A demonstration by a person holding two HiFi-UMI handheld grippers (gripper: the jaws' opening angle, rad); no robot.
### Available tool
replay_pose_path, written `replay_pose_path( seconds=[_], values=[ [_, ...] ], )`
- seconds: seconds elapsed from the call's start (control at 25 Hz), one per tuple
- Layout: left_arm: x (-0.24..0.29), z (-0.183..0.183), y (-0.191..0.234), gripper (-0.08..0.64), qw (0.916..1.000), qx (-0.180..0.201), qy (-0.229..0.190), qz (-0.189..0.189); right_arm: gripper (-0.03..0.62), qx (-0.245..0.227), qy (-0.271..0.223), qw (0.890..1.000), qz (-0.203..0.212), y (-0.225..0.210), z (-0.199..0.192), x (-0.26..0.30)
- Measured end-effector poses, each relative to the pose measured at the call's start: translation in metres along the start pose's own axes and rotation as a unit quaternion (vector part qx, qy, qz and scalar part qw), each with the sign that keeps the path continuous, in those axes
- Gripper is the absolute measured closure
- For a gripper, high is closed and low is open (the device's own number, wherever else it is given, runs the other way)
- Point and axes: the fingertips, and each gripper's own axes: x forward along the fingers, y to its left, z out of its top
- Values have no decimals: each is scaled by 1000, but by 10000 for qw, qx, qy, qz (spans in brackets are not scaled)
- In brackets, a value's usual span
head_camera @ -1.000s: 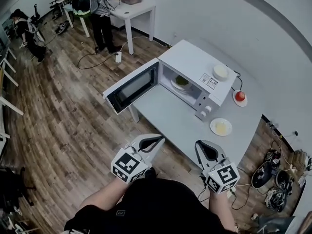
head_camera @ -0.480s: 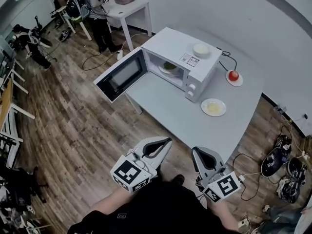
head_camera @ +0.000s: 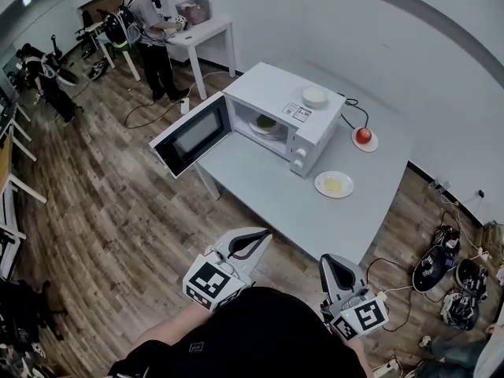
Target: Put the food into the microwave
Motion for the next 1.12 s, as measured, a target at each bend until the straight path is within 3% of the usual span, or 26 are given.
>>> replay_pose_path(
  seconds=[0.36, 1.12],
  values=[
    [-10, 2, 22, 551, 10000, 26, -50, -62, 579, -75, 62, 9999, -101, 6, 2, 22],
    [-12, -6, 21, 551, 9994, 59, 201, -264, 580, -69, 83, 9997, -218, 9, -2, 26]
  ],
)
